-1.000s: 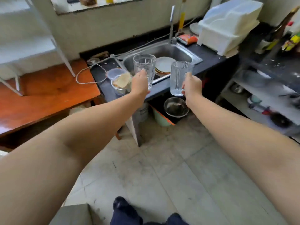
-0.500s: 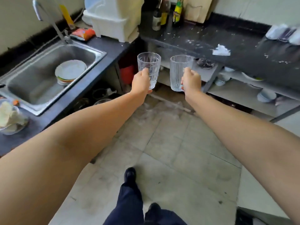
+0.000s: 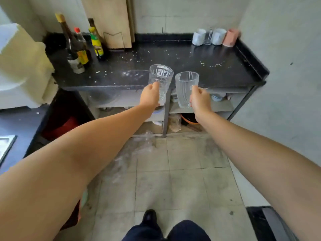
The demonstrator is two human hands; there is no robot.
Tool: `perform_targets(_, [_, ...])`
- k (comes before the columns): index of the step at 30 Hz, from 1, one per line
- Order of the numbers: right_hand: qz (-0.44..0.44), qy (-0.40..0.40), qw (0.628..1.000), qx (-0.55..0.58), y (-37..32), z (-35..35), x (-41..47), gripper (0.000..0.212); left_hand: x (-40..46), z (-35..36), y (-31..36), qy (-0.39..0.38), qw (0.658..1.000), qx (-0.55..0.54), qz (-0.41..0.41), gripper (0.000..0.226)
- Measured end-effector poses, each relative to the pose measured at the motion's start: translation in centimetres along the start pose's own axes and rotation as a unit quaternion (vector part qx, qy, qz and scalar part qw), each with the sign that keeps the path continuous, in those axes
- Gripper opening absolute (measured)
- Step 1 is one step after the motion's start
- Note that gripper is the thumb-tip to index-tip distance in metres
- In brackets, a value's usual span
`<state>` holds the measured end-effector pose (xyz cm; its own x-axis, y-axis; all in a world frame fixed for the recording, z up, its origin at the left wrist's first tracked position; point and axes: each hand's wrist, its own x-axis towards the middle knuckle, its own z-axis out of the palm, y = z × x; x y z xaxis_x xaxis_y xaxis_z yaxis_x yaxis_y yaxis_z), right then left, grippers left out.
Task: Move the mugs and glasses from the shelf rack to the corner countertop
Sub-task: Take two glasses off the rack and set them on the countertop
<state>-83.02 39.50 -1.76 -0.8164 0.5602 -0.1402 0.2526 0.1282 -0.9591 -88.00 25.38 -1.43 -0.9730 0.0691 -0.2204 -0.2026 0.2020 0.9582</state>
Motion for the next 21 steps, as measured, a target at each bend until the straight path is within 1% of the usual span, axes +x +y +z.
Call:
perform_targets(5, [0.019,0.079,0.997,0.005,-1.1,-3.8,6.2,0.029,5.7,6.2,3.7,-0.08,0.997,-0.006,0.009,0.022])
perform_targets(9, [0.02,0.132,0.991,0.002,-1.0,-7.2,11.7,0.033,9.6,12.0,5.3,-0.136,0.991,-0.005,0.0,0.024])
perform_targets(11, [0.02,0.149,0.989,-0.005,-0.9,-8.8,14.5,0.032,11.5,14.7,5.8,-0.152,0.988,0.001,0.003,0.026])
perform_targets(14, [0.018,0.162,0.987,-0.005,-0.9,-11.5,19.5,0.029,14.7,19.3,7.0,-0.163,0.987,0.003,0.001,0.028])
perform_targets(17, [0.02,0.167,0.986,-0.008,-1.4,-14.7,25.5,0.033,18.4,24.5,9.2,-0.166,0.986,-0.011,-0.01,0.03])
perform_targets(21, [0.024,0.172,0.985,-0.001,-2.5,-17.8,32.1,0.035,22.7,29.9,11.9,-0.16,0.985,-0.051,-0.037,0.041])
